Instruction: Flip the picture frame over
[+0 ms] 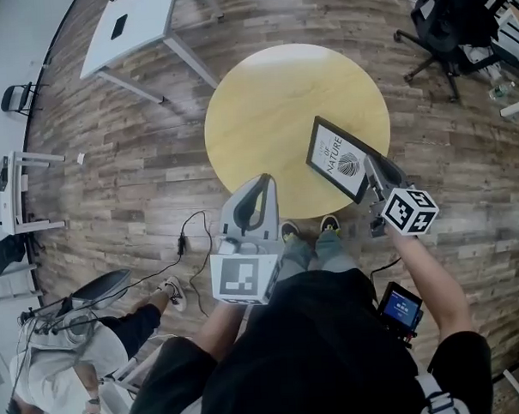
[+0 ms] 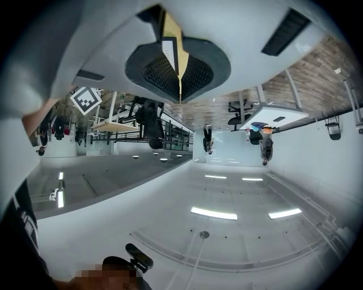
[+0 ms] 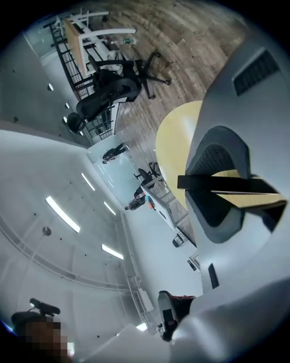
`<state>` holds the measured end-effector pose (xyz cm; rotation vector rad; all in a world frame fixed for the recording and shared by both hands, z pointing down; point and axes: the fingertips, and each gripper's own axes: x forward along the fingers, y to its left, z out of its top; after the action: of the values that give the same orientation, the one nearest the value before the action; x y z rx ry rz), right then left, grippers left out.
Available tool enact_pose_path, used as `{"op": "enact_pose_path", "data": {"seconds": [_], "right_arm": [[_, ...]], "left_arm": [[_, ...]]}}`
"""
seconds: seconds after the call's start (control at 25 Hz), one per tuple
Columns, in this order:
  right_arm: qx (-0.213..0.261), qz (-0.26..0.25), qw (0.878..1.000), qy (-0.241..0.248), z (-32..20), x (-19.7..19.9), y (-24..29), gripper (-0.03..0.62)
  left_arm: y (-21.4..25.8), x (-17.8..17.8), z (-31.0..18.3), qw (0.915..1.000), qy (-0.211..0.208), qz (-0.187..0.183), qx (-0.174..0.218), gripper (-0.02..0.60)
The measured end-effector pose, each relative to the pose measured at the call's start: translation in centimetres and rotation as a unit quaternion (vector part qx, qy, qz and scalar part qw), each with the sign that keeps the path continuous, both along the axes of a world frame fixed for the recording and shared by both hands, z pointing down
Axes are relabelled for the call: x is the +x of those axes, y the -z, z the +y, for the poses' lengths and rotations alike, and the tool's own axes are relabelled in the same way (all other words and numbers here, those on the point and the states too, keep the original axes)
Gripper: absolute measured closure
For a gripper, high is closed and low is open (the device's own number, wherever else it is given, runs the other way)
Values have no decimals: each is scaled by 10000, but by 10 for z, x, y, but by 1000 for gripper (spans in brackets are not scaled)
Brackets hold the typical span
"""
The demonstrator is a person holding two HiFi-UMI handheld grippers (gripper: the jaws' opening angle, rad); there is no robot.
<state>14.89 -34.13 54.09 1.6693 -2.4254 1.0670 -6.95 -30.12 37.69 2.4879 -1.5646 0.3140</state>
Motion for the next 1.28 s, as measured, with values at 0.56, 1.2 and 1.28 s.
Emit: {"op": "enact_pose_path", "data": {"seconds": [0.56,1.2,1.28], "right_arm": [[-1420,-838,9858,-313,34,9,-86,490],[-2627,-591,9603,-730,72,10,-160,479],[-2648,-473,9605,-718,75,8,-161,479]], "left_arm": [[-6,13,2,10000,10,-59,-59,552],[-12,2,11,9998,86,-79,-134,552],[-13,-1,12,9999,80,-60,-135,552]]}}
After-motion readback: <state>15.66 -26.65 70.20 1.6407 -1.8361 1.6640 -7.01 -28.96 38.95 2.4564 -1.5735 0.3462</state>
